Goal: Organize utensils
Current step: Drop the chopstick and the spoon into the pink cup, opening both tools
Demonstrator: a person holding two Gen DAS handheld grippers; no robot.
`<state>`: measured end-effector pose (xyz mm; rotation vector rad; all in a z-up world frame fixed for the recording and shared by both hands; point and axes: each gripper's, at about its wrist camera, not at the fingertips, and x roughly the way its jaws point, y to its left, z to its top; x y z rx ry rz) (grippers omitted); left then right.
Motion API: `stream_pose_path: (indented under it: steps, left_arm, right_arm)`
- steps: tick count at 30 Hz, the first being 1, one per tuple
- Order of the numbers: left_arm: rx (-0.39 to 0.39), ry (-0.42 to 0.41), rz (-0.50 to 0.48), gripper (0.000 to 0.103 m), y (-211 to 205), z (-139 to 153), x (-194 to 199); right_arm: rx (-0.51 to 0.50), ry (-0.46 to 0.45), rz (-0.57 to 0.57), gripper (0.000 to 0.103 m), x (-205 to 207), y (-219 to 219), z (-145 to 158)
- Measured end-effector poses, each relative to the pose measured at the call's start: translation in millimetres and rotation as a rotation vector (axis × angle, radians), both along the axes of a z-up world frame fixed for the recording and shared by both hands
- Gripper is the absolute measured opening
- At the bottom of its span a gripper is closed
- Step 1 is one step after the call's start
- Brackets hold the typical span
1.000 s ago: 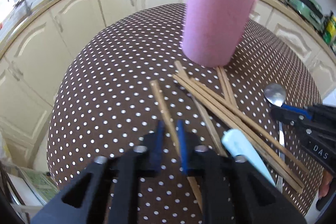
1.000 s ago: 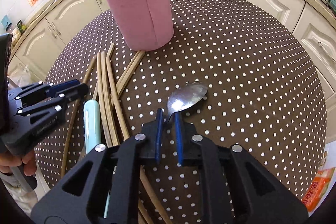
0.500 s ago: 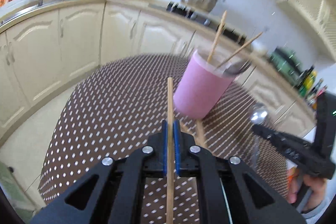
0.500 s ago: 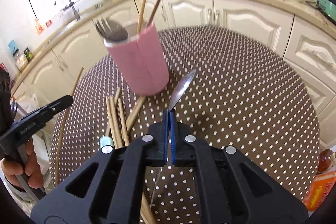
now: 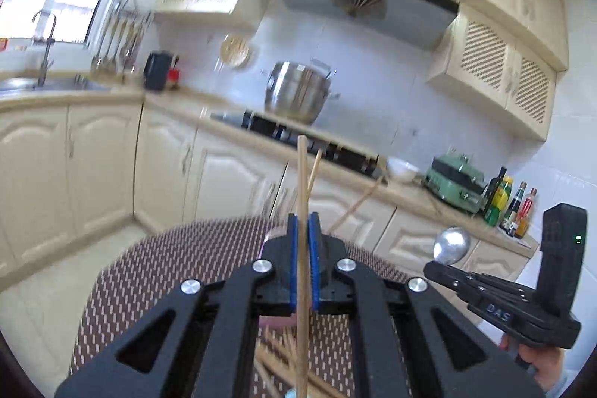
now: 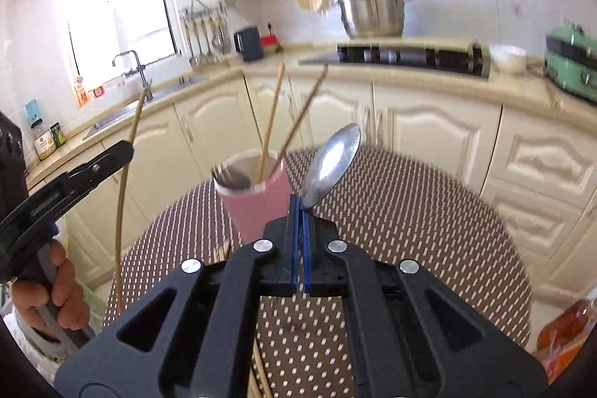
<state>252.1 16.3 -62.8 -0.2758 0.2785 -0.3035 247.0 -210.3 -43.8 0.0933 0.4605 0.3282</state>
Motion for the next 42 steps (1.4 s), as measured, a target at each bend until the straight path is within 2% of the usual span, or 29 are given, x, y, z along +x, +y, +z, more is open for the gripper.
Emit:
stream_pose_path:
  steps: [9,13,17,20,26,35,37,38,39,42]
  left_arm:
    - [0.002,-0.283,0.046,0.006,-18,49,27]
    - [-0.033,-0.333,0.058,0.006,-18,54,51]
    - [-0.073,-0.359,0.08,0.006,-15,52,72]
    - [-0.092,-0.367,0.084,0.006,-14,46,85]
    - [-0.078,-0.368,0.095,0.006,-19,31,101]
    - [-0.02,-0.282,0.06,0.007,-23,11,104]
    - [-0.005,-0.262,0.055,0.017,-22,9,102]
    - [-0.001,-0.255,0.056,0.036,-22,8,101]
    - [0.0,-0.25,0.058,0.042,-21,8,99]
    - [0.015,-0.232,0.062,0.043,-17,8,92]
  right_arm:
    - [-0.034,-0.196,-0.031,0.002,15,10,58]
    - [-0.056,-0.234,-0.009,0.002,29,22,69]
    - [-0.08,-0.233,0.02,0.002,43,36,67]
    - [-0.088,-0.214,0.039,0.002,53,43,57]
    - [-0.102,-0.174,0.061,0.002,63,50,36]
    - [-0.111,-0.139,0.059,0.002,66,54,20]
    - [-0.111,-0.131,0.053,0.002,66,55,17]
    - [-0.11,-0.125,0.051,0.002,66,56,16]
    - [-0.108,-0.121,0.048,0.002,66,56,15]
    - [-0.107,-0.114,0.039,0.002,65,57,14]
